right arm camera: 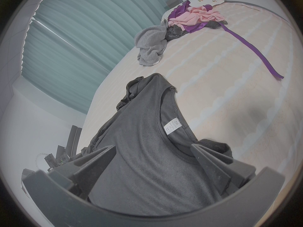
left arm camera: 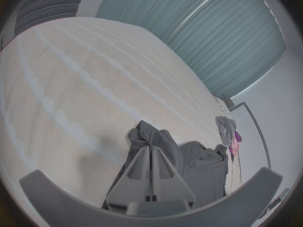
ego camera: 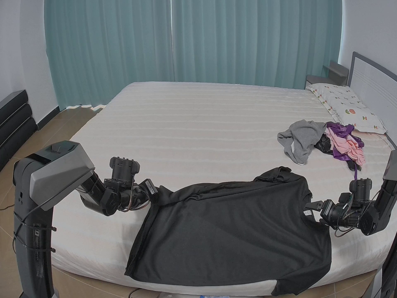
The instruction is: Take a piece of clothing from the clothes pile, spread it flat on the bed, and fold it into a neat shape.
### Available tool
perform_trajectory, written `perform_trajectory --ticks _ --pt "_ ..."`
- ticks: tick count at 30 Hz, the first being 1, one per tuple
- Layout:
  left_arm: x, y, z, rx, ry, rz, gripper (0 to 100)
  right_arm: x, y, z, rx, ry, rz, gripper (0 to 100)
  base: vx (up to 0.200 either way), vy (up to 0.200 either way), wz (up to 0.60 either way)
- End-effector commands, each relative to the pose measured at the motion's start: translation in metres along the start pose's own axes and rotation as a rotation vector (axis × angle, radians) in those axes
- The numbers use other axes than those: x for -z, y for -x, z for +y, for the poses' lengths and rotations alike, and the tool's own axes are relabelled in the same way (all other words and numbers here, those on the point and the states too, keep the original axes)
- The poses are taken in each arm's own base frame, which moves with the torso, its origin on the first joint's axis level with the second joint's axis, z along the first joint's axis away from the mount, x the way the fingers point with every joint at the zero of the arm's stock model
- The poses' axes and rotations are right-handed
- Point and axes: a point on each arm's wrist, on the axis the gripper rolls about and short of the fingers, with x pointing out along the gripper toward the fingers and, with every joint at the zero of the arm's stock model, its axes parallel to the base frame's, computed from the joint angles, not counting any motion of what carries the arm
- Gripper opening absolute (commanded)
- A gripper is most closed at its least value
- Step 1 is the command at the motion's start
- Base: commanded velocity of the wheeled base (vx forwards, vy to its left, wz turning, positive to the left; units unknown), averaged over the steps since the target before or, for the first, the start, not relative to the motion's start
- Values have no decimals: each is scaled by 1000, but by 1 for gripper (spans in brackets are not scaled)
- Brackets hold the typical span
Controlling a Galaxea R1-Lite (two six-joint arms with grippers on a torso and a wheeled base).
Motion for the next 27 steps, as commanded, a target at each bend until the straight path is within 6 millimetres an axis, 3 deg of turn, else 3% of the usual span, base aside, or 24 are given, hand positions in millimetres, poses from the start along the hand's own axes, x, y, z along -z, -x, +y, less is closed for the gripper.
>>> perform_trajectory --ticks 1,7,13,22,27 --pt "-18 -6 0 27 10 -92 0 1 -1 0 1 0 7 100 0 0 0" --pt "-35 -23 8 6 32 -176 0 2 -2 1 -2 4 10 100 0 0 0" --pt "-63 -32 8 50 175 -287 0 1 -4 1 -5 4 8 100 0 0 0" --pt "-76 -48 16 66 188 -326 0 -10 -5 6 -30 2 -35 100 0 0 0" --pt "-84 -52 23 60 199 -351 0 -23 -19 15 -80 -50 -91 100 0 0 0"
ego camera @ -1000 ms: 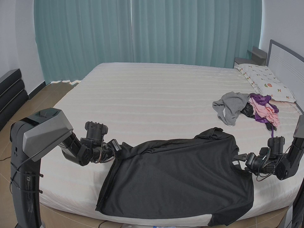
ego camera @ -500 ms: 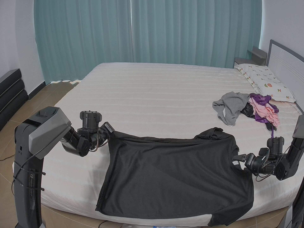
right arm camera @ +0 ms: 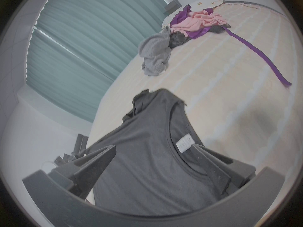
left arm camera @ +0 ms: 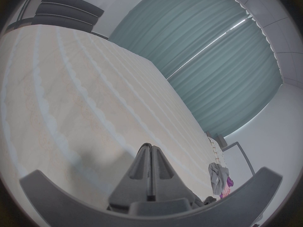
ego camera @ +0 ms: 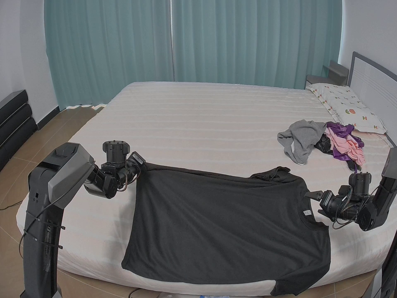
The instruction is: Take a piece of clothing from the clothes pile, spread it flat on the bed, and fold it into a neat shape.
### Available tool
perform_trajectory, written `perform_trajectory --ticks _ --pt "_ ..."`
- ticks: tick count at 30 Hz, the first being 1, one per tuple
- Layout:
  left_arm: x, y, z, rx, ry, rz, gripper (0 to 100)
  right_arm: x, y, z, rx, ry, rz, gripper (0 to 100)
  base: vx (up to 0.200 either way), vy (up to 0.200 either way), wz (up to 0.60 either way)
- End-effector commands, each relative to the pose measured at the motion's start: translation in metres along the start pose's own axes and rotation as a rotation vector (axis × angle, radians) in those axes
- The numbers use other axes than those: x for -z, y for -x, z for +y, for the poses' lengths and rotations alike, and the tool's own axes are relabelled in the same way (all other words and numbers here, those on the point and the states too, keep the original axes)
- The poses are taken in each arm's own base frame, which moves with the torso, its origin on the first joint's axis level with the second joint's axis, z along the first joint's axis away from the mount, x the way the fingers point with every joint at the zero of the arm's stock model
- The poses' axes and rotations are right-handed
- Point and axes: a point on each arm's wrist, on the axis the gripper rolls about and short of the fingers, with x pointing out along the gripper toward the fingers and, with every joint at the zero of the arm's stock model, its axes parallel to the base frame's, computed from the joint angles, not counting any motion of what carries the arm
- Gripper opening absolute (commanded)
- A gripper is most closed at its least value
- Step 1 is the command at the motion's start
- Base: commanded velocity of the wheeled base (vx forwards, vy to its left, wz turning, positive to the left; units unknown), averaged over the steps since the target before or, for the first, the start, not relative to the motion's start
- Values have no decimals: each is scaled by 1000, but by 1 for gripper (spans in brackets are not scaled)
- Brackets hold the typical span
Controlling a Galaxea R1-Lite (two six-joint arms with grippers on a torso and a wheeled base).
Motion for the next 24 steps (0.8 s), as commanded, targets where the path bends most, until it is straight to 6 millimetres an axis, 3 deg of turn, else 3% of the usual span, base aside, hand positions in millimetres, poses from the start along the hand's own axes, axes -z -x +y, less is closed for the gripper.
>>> perform_trajectory --ticks 1,5,12,24 --pt "-2 -7 11 -18 7 -9 0 -11 -15 7 -26 -19 -56 100 0 0 0" --pt "1 -8 14 -25 7 -2 0 -18 -35 6 10 7 -110 100 0 0 0" --pt "4 -5 17 -69 10 48 0 -37 -73 18 -6 200 -177 100 0 0 0" --pt "6 -4 19 -77 25 90 0 -72 -140 16 29 182 -146 100 0 0 0"
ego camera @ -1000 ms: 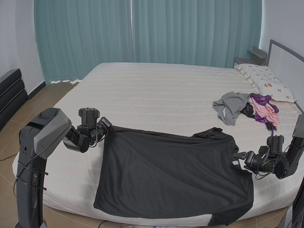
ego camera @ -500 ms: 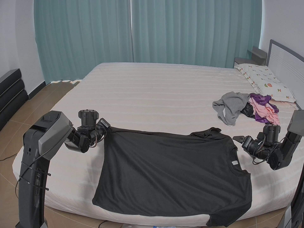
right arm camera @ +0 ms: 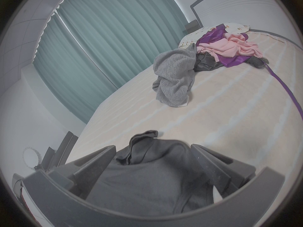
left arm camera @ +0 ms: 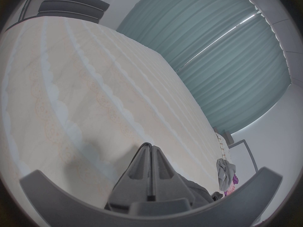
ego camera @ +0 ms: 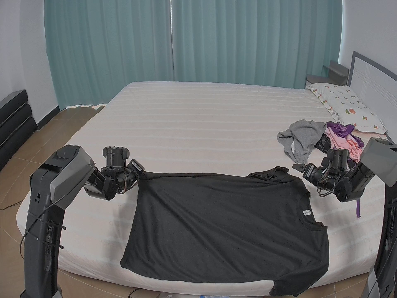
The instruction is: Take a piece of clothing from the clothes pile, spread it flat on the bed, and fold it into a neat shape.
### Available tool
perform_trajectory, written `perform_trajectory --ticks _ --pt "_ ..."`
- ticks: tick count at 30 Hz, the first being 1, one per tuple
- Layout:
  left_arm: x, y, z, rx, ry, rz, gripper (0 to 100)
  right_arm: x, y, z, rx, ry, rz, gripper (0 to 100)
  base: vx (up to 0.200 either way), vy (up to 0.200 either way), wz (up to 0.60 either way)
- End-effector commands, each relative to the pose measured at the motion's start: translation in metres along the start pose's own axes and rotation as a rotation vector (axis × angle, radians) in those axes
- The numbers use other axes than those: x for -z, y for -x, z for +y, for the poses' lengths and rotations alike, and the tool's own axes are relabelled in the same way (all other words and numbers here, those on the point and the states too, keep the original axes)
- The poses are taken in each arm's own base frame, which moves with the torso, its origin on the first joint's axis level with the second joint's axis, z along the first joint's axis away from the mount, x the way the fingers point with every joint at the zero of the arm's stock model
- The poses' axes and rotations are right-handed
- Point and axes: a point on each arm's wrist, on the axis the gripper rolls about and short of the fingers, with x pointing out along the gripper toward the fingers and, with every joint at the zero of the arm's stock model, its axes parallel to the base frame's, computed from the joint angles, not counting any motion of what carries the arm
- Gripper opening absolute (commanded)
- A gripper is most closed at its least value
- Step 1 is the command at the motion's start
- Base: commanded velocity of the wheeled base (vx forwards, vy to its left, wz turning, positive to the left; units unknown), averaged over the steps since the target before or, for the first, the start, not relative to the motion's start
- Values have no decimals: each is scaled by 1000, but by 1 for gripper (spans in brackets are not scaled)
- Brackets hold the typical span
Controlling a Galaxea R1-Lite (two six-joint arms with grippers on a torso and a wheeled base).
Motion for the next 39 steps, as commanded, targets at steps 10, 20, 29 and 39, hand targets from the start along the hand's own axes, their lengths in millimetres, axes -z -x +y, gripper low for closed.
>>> perform_trajectory --ticks 10,20,29,39 --pt "1 2 -1 -10 14 24 0 19 -74 -20 6 15 22 100 0 0 0" --pt "1 2 -1 -11 14 26 0 23 -73 -22 3 42 27 0 0 0 0" --pt "-1 0 -2 1 14 11 0 -2 -73 -28 20 33 -95 0 0 0 0" --pt "-20 -6 -10 25 109 -83 0 -25 -77 -33 59 -19 -286 0 0 0 0"
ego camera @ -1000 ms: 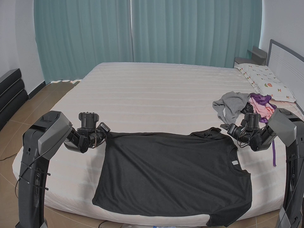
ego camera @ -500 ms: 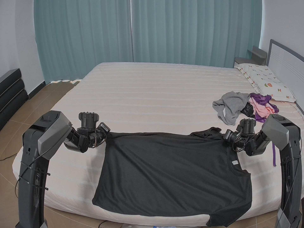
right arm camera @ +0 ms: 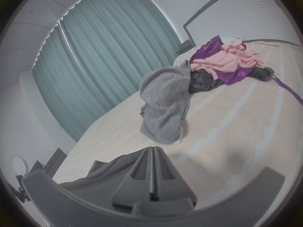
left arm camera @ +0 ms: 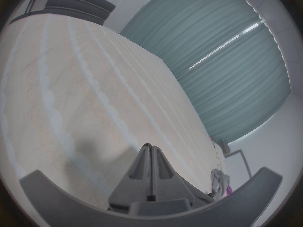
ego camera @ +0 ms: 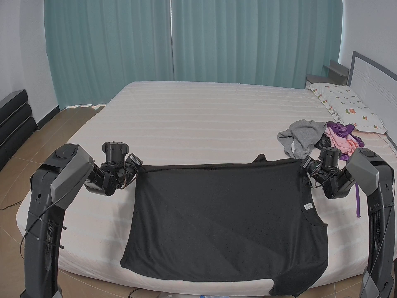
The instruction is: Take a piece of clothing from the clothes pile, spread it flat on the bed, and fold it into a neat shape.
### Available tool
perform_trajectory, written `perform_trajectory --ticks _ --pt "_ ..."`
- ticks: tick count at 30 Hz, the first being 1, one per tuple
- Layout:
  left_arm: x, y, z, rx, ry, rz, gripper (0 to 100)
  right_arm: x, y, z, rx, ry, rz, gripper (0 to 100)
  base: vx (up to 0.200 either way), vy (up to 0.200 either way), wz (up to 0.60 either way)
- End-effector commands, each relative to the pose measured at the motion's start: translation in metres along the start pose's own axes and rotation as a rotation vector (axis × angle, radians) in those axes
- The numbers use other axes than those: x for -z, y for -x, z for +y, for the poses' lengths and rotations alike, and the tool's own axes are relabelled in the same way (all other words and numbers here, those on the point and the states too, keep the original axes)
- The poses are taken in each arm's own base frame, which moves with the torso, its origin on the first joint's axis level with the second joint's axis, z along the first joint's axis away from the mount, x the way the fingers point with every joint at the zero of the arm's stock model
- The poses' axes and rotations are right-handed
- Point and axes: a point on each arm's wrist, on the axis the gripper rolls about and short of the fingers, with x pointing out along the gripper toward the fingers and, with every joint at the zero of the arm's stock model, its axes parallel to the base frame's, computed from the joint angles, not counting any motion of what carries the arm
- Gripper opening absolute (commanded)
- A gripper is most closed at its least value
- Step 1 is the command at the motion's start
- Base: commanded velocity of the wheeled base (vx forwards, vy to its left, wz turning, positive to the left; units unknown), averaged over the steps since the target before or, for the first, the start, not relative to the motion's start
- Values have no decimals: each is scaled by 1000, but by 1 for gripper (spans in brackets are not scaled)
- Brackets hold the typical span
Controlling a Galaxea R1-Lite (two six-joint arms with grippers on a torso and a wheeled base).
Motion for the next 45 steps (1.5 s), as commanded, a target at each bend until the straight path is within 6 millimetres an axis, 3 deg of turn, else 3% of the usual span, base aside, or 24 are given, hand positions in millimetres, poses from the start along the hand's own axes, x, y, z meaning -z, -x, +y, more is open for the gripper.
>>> perform_trajectory --ticks 1,10,16,27,28,31,32,36,38,41,45 --pt "-9 -3 -2 15 47 -30 0 -7 -4 2 -7 -10 -52 0 0 0 0" --pt "-18 -12 -5 48 49 -61 0 -27 -14 15 -33 -6 -148 0 0 0 0" --pt "-13 -18 -2 43 32 -52 0 -1 -25 1 -2 -4 -119 0 0 0 0" --pt "-11 -20 2 31 26 -36 0 13 -29 -1 12 -1 -87 0 0 0 0" --pt "-10 -20 2 19 22 -25 0 15 -30 -3 16 -1 -83 100 0 0 0" --pt "-5 -20 3 -9 12 3 0 17 -29 -4 18 4 -77 100 0 0 0" --pt "-4 -20 2 -13 0 22 100 20 -28 -5 23 5 -67 100 0 0 0" --pt "-4 -19 1 -15 -3 22 100 15 -23 -1 17 3 -64 100 0 0 0" --pt "-4 -18 3 -19 -2 24 100 3 -13 6 10 -4 -66 100 0 0 0" --pt "-12 -9 1 -26 11 17 100 -18 14 12 -7 -16 -43 100 0 0 0" --pt "-28 27 -8 -27 22 17 100 -32 61 16 -41 -57 40 100 0 0 0"
